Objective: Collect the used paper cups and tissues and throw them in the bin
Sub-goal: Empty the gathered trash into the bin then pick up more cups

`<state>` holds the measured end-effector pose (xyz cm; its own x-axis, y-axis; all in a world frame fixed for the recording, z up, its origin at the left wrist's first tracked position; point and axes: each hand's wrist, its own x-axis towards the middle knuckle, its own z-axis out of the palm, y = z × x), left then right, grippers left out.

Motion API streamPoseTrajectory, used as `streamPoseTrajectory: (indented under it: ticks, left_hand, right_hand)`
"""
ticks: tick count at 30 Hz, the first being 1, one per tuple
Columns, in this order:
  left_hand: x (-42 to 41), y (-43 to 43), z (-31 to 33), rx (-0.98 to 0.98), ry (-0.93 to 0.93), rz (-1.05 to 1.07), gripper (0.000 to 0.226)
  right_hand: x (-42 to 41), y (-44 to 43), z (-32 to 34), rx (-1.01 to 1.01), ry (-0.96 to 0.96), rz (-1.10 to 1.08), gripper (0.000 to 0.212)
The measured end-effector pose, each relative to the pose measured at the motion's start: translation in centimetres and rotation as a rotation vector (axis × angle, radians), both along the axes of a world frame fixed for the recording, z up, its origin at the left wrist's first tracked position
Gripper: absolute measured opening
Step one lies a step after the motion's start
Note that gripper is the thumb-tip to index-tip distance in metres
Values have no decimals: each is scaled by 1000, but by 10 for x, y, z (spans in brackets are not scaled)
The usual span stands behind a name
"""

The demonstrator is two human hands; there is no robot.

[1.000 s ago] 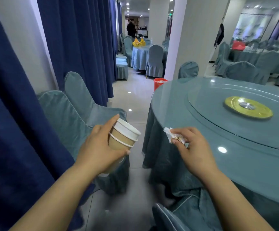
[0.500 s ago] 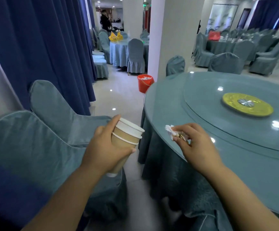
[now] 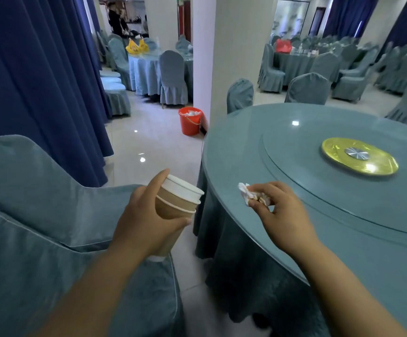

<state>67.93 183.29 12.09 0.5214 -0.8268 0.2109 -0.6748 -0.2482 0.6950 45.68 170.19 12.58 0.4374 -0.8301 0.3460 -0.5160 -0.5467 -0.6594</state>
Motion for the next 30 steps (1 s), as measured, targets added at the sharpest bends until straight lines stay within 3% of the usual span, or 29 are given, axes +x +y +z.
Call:
streamPoseTrajectory:
  ticks: [10,19,30]
  left_hand:
    - [27,-145,-14,42,4,39,97]
    - [61,-250,-14,29,21,89,98]
    - [150,-404,-10,33,28,-27,97]
  right_hand:
    - [29,-138,-3,35,-80,51,18]
    - [65,-239,0,73,-10,91,20]
    - [138,-368,-10,67,6,-50,21]
